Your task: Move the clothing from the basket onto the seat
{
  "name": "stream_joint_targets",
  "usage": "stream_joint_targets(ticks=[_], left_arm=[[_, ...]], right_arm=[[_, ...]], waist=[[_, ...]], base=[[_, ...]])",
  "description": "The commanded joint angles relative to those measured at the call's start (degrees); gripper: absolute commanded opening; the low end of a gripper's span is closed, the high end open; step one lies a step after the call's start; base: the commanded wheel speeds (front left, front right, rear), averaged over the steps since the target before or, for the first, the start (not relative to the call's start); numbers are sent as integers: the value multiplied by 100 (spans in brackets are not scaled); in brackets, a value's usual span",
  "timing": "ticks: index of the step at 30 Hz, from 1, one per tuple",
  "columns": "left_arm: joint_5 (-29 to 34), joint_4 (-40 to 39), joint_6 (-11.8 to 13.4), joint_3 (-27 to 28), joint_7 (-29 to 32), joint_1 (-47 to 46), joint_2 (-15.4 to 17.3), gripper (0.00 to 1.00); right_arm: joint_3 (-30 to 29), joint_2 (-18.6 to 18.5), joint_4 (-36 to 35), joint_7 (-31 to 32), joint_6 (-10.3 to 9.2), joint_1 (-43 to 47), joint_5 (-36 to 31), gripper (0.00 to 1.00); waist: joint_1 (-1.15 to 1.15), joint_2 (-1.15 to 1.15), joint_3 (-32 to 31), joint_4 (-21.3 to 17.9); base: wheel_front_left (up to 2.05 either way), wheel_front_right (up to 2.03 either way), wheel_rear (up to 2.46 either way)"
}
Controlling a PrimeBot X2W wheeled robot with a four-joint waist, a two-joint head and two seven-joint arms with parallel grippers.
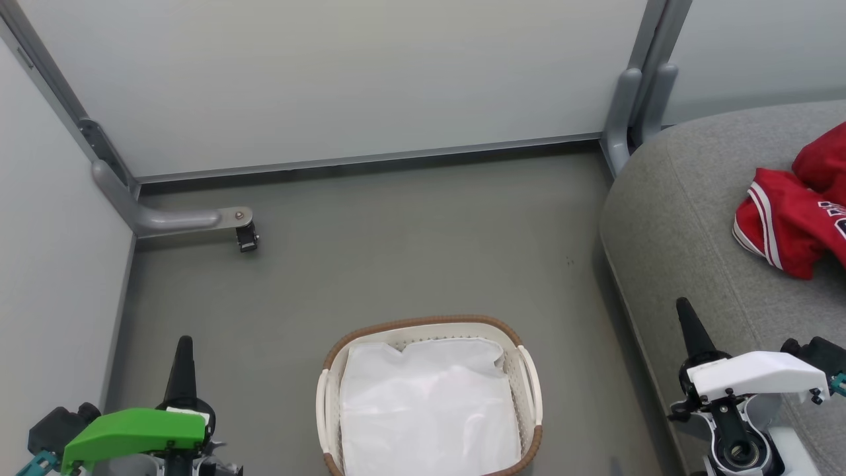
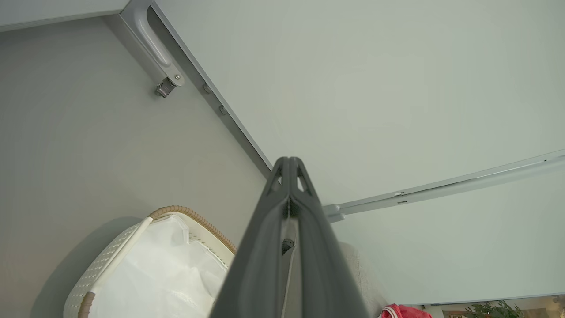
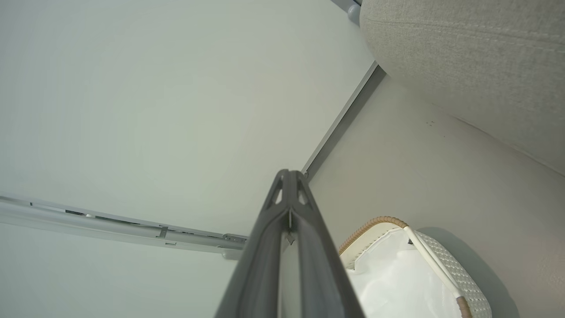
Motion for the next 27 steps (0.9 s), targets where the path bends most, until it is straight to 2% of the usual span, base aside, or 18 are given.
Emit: stream_joint_targets(ticks=[1, 27], left_arm=[[-145, -53, -35, 46, 46, -151, 36, 0], [-1409, -104, -67, 150, 394, -271, 46, 0]], right_arm=[[-37, -29, -86, 52, -3, 49, 156, 0], [-190, -26, -297, 399, -4, 157, 1444, 0]], waist=[[0, 0, -4, -1], [0, 0, -67, -19]], base=[[0, 0, 0], [0, 0, 0]])
